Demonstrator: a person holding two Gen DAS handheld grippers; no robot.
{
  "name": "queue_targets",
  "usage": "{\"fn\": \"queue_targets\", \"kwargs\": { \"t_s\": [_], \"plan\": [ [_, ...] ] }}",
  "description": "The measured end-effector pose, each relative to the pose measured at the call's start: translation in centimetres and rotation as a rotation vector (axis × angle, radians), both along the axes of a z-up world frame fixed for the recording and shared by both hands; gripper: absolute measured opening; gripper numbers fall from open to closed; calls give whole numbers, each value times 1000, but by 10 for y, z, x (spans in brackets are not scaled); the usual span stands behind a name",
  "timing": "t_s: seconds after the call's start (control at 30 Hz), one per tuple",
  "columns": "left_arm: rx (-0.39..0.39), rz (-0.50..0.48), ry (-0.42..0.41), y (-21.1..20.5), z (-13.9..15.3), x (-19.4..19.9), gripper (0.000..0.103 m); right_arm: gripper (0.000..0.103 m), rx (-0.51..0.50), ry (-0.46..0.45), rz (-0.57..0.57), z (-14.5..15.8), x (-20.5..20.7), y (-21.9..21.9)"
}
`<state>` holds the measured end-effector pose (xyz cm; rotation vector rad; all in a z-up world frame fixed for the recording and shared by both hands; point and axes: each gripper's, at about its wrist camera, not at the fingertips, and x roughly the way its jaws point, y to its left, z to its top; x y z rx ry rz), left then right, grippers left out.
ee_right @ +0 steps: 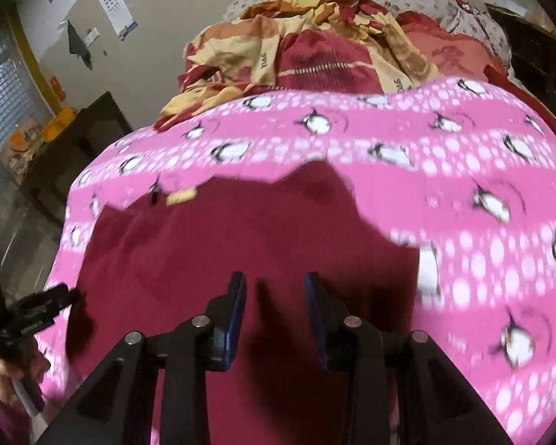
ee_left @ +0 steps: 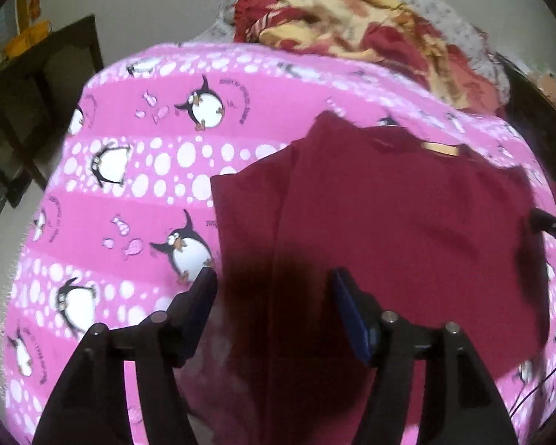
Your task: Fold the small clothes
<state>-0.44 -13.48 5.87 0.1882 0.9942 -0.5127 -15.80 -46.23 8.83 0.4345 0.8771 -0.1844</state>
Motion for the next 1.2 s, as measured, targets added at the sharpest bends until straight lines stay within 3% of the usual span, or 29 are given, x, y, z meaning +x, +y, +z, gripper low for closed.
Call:
{"fn": "queue_targets", "kwargs": {
  "t_s": [0.23,0.47,0.53,0.57,0.8,0.97,1.13,1.2],
  "plan": [
    [31,19,14,-5,-19,15,69,36,20,57,-88,-31,29,-38],
    [24,26,23,-1,-22,14,72,36,-53,74,-84,-11,24,-27],
    [19,28,25,0,-20,13,72,42,-72,56,-90,1,15,-17],
    [15,29,27,2,-19,11,72,46,-89,50,-72,8,12,-7],
    [-31,35,38,24,-5,-3,72,46,-66,4,207,28,35,84],
    [-118,67,104,46,-8,-11,72,46,-44,9,373,17,74,153],
    [-174,90,174,56,-23,-13,72,43,31,22,436,-5,121,203],
    [-205,104,202,62,-30,-12,72,43,16,38,454,-13,140,216]
  ]
}}
